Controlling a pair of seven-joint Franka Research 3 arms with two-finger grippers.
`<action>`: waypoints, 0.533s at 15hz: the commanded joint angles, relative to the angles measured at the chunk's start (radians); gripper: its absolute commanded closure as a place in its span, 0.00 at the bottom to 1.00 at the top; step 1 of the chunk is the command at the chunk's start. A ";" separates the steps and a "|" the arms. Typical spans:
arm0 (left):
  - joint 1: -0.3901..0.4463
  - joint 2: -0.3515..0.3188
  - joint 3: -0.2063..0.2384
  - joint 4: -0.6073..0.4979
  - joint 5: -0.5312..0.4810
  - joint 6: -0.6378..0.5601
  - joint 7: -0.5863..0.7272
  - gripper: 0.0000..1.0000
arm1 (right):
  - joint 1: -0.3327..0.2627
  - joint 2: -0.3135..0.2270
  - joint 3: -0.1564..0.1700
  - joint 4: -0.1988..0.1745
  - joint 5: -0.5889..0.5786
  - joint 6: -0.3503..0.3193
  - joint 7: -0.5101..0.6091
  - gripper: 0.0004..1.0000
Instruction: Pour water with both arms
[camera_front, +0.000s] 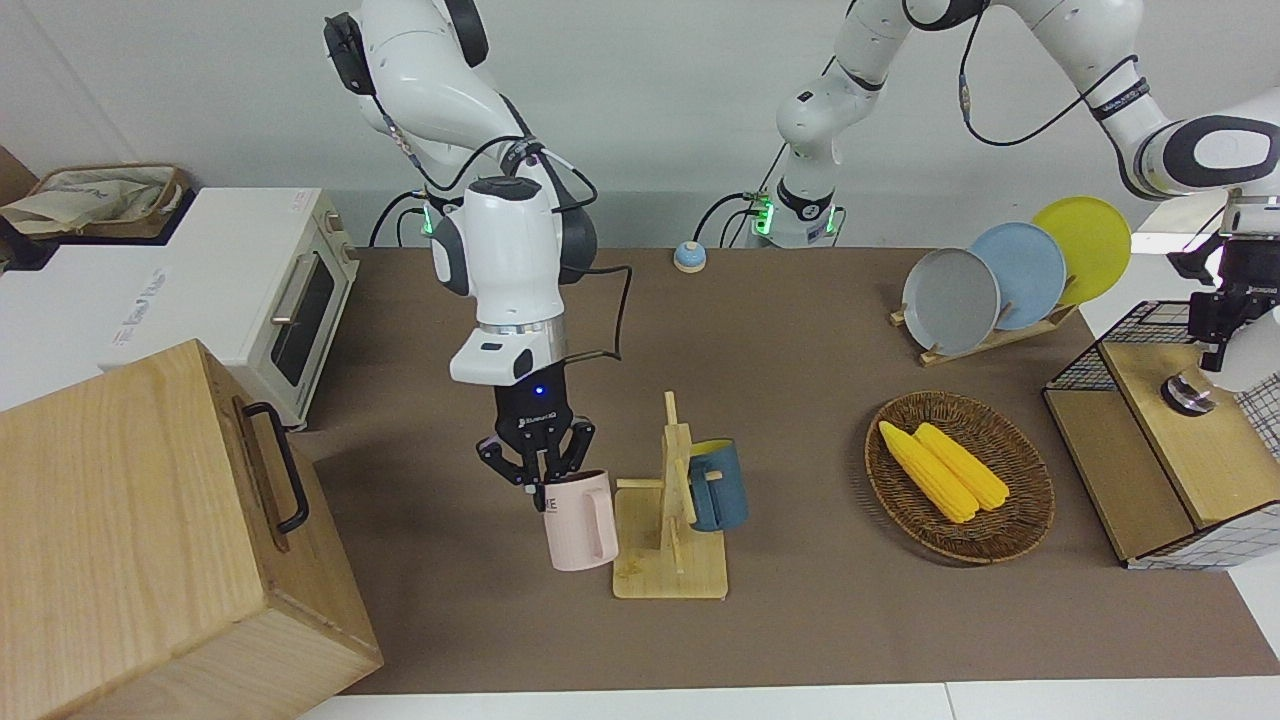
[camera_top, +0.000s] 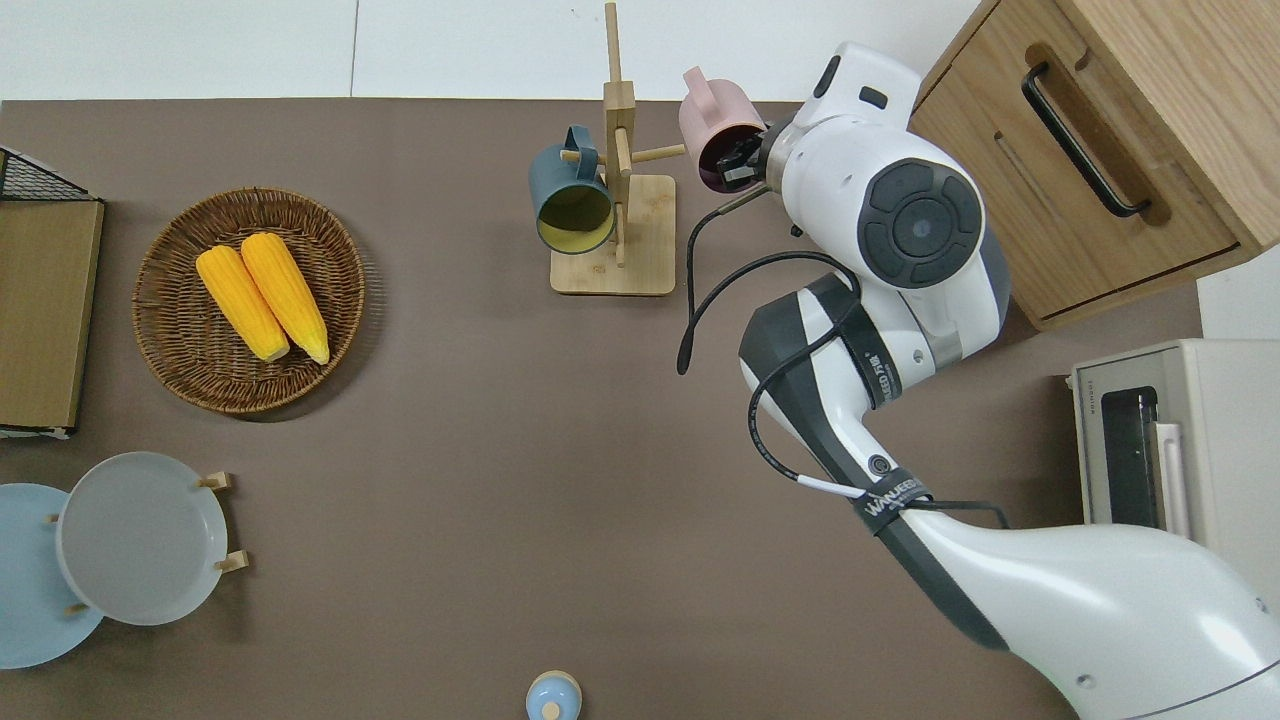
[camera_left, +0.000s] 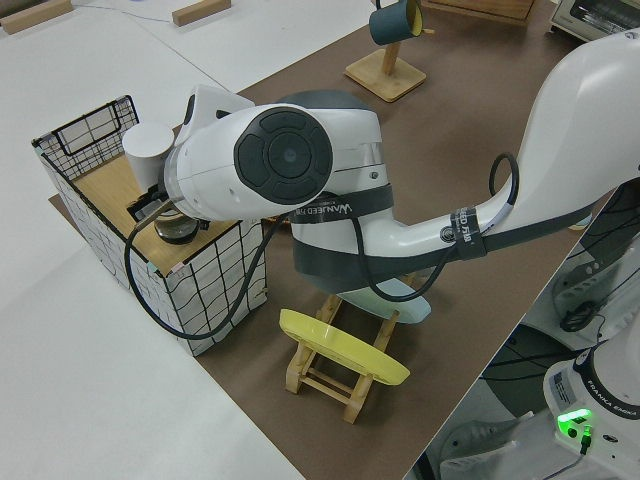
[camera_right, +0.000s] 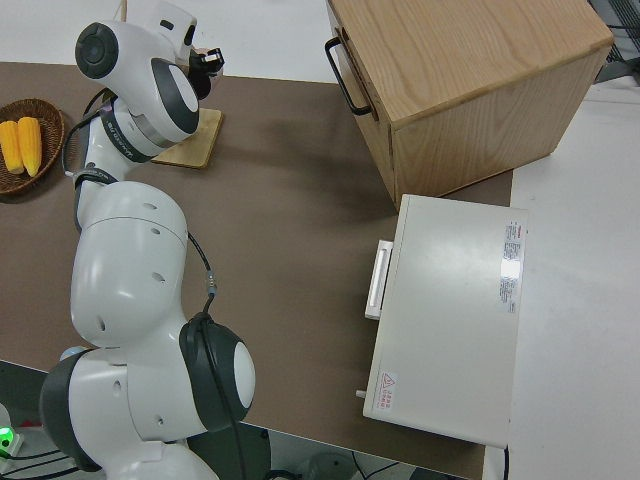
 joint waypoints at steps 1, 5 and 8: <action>-0.008 -0.020 0.006 0.040 0.027 0.007 -0.112 0.98 | -0.030 -0.030 0.014 -0.008 -0.018 -0.019 -0.012 1.00; -0.011 -0.029 -0.020 0.123 0.246 -0.008 -0.374 0.98 | -0.067 -0.049 0.017 -0.016 -0.018 -0.056 -0.018 1.00; -0.011 -0.060 -0.051 0.126 0.318 -0.010 -0.494 0.98 | -0.079 -0.049 0.017 -0.013 -0.013 -0.082 -0.021 1.00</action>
